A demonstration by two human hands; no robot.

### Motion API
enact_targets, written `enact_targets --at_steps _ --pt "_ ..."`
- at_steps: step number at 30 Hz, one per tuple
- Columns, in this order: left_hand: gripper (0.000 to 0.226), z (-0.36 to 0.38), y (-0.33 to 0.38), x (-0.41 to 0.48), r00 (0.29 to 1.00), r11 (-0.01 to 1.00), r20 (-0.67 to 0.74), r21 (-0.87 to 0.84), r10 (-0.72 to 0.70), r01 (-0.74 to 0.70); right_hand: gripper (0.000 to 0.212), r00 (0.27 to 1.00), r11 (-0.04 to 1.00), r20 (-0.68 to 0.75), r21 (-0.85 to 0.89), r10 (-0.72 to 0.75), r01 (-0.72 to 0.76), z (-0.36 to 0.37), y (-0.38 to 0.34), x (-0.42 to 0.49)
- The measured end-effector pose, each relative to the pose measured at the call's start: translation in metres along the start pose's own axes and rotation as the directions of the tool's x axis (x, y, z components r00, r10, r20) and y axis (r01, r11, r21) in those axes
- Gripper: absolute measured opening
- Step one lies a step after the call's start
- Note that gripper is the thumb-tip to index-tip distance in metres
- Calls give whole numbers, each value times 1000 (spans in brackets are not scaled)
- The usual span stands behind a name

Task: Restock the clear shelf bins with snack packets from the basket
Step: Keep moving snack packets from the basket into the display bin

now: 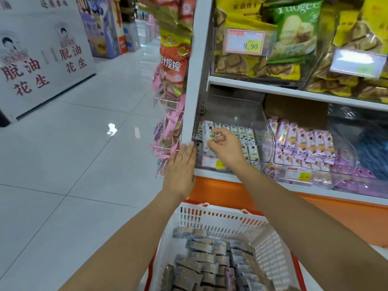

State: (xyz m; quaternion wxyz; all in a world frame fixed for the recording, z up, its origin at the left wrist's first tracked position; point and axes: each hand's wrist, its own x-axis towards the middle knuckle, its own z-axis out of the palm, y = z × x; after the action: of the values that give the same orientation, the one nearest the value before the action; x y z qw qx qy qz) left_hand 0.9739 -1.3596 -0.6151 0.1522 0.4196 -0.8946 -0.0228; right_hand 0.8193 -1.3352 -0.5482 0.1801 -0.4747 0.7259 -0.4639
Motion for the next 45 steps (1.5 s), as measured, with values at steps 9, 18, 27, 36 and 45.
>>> enact_targets --at_steps 9,18,27,36,45 --pt "79 22 -22 -1 990 985 -101 -134 99 -112 23 991 951 63 -294 120 -97 38 13 46" --pt "78 21 -27 -2 988 971 -77 -192 130 -143 27 963 911 180 -396 198 -114 43 13 52" --pt "74 6 -20 -20 997 981 -14 -180 72 -74 16 994 987 89 -139 -71 83 22 -1 7" --pt "58 28 -24 -63 991 972 108 -215 -78 100 16 951 988 276 -28 -139 152 32 32 -74" --pt "70 109 -44 -123 874 977 454 -33 -175 213 20 837 923 521 -381 166 55 77 158 -123"
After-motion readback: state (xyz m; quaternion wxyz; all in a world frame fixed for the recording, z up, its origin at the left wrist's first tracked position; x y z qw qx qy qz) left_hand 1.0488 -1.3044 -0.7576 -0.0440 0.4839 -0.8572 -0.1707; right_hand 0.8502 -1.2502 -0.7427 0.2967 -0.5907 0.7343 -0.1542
